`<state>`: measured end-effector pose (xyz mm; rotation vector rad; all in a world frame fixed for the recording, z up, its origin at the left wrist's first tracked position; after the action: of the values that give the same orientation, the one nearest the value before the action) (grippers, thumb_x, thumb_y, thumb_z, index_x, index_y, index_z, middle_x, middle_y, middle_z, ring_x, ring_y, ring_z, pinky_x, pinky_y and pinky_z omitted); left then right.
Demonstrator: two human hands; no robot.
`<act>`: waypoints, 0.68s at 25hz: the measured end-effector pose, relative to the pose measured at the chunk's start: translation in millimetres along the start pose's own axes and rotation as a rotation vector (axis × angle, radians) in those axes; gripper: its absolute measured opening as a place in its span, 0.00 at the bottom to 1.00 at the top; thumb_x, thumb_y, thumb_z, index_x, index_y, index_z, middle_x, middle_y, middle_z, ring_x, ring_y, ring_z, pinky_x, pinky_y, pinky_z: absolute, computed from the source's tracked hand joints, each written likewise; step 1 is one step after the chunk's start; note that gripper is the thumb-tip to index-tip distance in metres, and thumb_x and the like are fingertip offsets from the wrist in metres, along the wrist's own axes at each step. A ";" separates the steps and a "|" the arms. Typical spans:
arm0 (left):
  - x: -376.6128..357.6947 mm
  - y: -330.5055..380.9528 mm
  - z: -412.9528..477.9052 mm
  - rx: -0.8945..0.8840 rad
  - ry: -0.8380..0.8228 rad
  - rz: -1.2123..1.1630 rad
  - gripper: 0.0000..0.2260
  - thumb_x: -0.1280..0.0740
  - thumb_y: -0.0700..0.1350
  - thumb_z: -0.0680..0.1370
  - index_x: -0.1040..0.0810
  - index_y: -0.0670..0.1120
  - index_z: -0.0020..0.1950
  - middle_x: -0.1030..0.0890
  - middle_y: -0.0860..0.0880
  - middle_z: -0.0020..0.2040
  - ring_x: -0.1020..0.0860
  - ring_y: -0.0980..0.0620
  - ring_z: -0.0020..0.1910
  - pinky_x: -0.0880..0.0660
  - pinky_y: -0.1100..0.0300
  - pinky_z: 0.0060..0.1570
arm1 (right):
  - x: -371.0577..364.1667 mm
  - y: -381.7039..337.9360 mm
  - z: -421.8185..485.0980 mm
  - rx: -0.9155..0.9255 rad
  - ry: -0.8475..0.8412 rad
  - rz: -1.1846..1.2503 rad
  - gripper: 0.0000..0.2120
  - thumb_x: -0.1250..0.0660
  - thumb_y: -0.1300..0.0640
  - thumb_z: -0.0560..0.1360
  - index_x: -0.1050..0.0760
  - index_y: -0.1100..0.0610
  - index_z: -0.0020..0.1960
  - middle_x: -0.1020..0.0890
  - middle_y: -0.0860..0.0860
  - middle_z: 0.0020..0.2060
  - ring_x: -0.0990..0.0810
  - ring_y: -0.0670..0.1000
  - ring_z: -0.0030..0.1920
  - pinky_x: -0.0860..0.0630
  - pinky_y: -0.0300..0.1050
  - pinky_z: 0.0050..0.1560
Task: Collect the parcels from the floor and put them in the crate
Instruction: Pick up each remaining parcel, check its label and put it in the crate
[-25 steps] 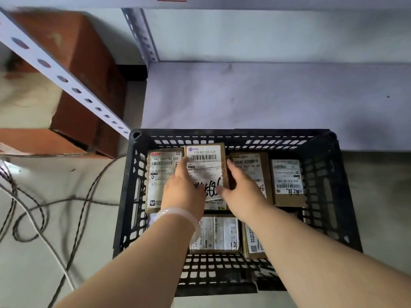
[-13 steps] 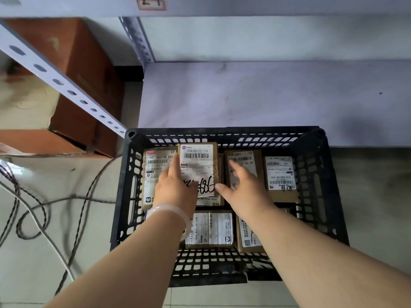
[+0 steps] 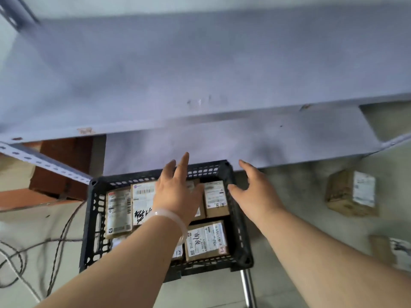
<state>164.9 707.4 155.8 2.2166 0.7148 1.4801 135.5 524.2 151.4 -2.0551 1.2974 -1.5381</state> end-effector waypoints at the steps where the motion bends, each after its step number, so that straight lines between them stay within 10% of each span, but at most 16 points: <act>1: 6.6 23.0 -8.3 -0.035 -0.009 -0.020 0.33 0.35 0.54 0.77 0.50 0.63 0.76 0.44 0.52 0.76 0.41 0.47 0.73 0.37 0.49 0.71 | 27.0 -4.7 -8.0 -0.004 0.023 0.001 0.31 0.32 0.51 0.74 0.40 0.43 0.74 0.32 0.49 0.71 0.31 0.49 0.68 0.33 0.41 0.64; 17: 268.8 454.2 -234.9 -0.703 -0.070 -0.293 0.30 0.34 0.51 0.77 0.43 0.58 0.75 0.32 0.50 0.69 0.26 0.53 0.62 0.29 0.56 0.63 | 496.8 -225.6 -275.4 0.088 0.525 -0.045 0.32 0.32 0.48 0.74 0.41 0.42 0.74 0.32 0.49 0.71 0.30 0.51 0.68 0.29 0.50 0.65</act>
<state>123.4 513.7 698.5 1.5473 0.3858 1.2452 26.3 346.3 725.9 -1.6939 1.3162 -2.2108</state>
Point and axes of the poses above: each hand's wrist, its own z-axis towards the middle knuckle, its own x-axis out of the back of the hand, y = z × x, the point moved 4 cm from there along z, towards the middle knuckle
